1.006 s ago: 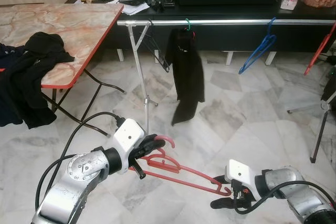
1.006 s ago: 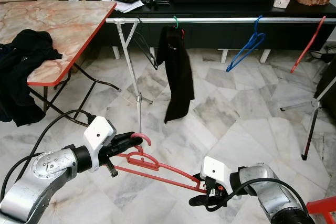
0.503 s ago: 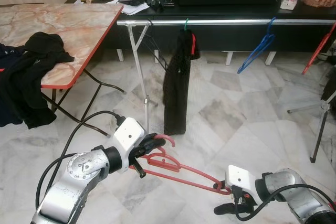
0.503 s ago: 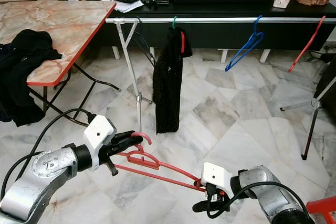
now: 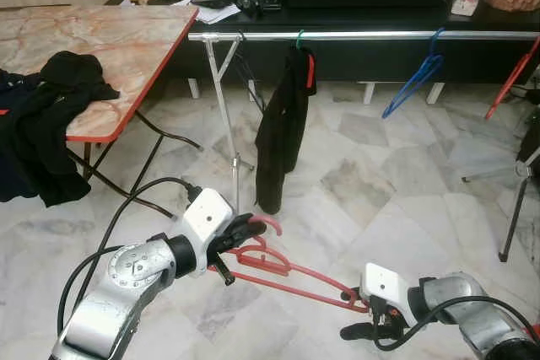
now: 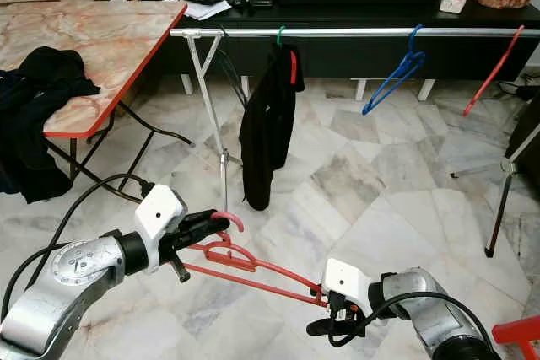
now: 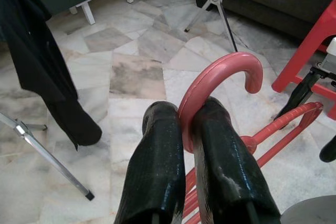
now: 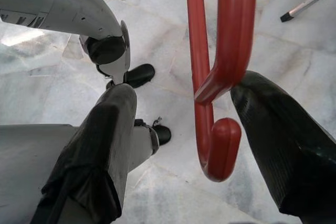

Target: Hang hanger

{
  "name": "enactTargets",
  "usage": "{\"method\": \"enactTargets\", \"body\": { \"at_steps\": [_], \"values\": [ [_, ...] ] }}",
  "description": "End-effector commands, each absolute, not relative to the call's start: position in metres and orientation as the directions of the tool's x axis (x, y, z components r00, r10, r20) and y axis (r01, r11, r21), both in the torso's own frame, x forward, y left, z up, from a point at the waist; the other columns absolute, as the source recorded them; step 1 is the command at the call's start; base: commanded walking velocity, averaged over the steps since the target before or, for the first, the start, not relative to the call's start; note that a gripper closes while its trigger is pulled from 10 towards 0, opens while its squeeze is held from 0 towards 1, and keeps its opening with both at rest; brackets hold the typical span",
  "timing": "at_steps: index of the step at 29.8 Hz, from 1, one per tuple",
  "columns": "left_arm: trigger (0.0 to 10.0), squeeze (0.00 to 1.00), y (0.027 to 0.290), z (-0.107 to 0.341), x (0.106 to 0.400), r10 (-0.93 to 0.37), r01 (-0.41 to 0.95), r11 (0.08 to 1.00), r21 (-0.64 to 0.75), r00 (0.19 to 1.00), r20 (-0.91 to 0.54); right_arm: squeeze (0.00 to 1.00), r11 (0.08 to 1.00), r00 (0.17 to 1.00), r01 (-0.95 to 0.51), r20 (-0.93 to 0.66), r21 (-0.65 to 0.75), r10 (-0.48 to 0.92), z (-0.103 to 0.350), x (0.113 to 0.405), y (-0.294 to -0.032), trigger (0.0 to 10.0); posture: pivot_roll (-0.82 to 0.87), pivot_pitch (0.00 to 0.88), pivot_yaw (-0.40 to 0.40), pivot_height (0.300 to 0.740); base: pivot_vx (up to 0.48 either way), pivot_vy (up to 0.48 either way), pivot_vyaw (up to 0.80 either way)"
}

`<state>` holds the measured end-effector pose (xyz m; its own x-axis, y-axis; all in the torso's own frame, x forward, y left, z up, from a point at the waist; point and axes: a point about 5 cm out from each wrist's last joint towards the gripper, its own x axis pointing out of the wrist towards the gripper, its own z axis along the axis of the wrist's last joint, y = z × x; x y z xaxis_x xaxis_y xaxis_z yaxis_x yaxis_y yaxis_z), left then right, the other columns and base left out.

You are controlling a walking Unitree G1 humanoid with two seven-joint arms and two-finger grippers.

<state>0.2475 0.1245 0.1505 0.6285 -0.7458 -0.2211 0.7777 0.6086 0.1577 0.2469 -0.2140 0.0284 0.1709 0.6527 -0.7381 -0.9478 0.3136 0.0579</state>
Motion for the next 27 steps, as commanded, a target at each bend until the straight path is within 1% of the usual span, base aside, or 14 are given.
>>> {"method": "enactTargets", "body": {
  "at_steps": [1,2,3,11,12,13,14,17,18,22,24,25,27],
  "values": [
    [0.0,0.0,0.124,0.157,0.248,-0.752,0.781,0.603,0.164,0.624,-0.21,0.0,0.321,0.192,-0.946,-0.722,0.044,0.664,0.032,0.251,-0.213,0.0,-0.09,0.049,0.03,0.74,0.0,0.0,0.0],
    [0.0,0.0,0.124,0.157,0.248,-0.752,0.781,0.603,0.164,0.624,-0.21,0.0,0.32,0.192,-0.946,-0.722,0.044,0.665,0.031,0.251,-0.213,0.0,-0.09,0.049,0.03,0.74,0.0,0.0,0.0],
    [0.0,0.0,0.124,0.157,0.248,-0.753,0.782,0.602,0.164,0.624,-0.21,0.0,0.322,0.196,-0.946,-0.728,0.036,0.657,0.031,0.252,-0.214,10.0,-0.09,0.049,0.031,0.74,0.0,0.0,0.0],
    [0.0,0.0,0.124,0.156,0.247,-0.755,0.783,0.6,0.162,0.621,-0.211,0.0,0.348,0.23,-0.938,-0.743,0.004,0.629,0.035,0.258,-0.221,10.0,-0.09,0.048,0.033,0.74,0.0,0.0,0.0],
    [0.0,0.0,0.124,0.156,0.247,-0.755,0.784,0.599,0.162,0.621,-0.212,0.0,0.342,0.221,-0.94,-0.755,0.004,0.618,0.035,0.257,-0.224,10.0,-0.09,0.048,0.033,0.74,0.0,0.0,0.0],
    [0.0,0.0,0.124,0.155,0.247,-0.755,0.786,0.596,0.164,0.618,-0.219,0.0,0.297,0.182,-0.955,-0.801,-0.005,0.57,0.034,0.253,-0.231,10.0,-0.09,0.048,0.033,0.74,0.0,0.0,0.0],
    [0.0,0.0,0.124,0.155,0.247,-0.755,0.786,0.596,0.164,0.618,-0.219,0.0,0.297,0.182,-0.955,-0.801,-0.005,0.57,0.034,0.253,-0.231,10.0,-0.09,0.048,0.033,0.74,0.0,0.0,0.0],
    [0.0,0.0,0.124,0.154,0.248,-0.755,0.787,0.593,0.167,0.616,-0.225,0.0,0.252,0.141,-0.968,-0.85,-0.009,0.508,0.031,0.248,-0.239,10.0,-0.1,0.044,0.035,0.74,0.0,0.0,0.0],
    [0.0,0.0,0.123,0.154,0.248,-0.755,0.788,0.593,0.169,0.616,-0.225,0.0,0.246,0.133,-0.969,-0.879,-0.019,0.458,0.029,0.247,-0.246,10.0,-0.1,0.044,0.035,0.74,0.0,0.0,0.0],
    [0.0,0.0,0.124,0.153,0.249,-0.749,0.784,0.593,0.184,0.621,-0.232,0.0,0.263,0.146,-0.964,-0.904,-0.039,0.402,0.024,0.248,-0.251,10.0,-0.1,0.037,0.035,0.74,0.0,0.0,0.0],
    [0.0,0.0,0.128,0.15,0.25,-0.725,0.765,0.609,0.208,0.644,-0.244,0.0,0.28,0.179,-0.957,-0.923,-0.082,0.341,0.019,0.25,-0.254,10.0,-0.1,0.033,0.035,0.74,0.0,0.0,0.0],
    [0.0,0.0,0.128,0.15,0.25,-0.722,0.762,0.612,0.21,0.647,-0.244,0.0,0.282,0.183,-0.955,-0.925,-0.087,0.334,0.018,0.25,-0.254,10.0,-0.1,0.033,0.035,0.74,0.0,0.0,0.0],
    [0.0,0.0,0.136,0.149,0.253,-0.684,0.725,0.648,0.234,0.688,-0.243,0.0,0.365,0.247,-0.923,-0.915,-0.122,0.318,0.013,0.254,-0.254,10.0,-0.1,0.029,0.036,0.74,0.0,0.0,0.0]
  ]
}}
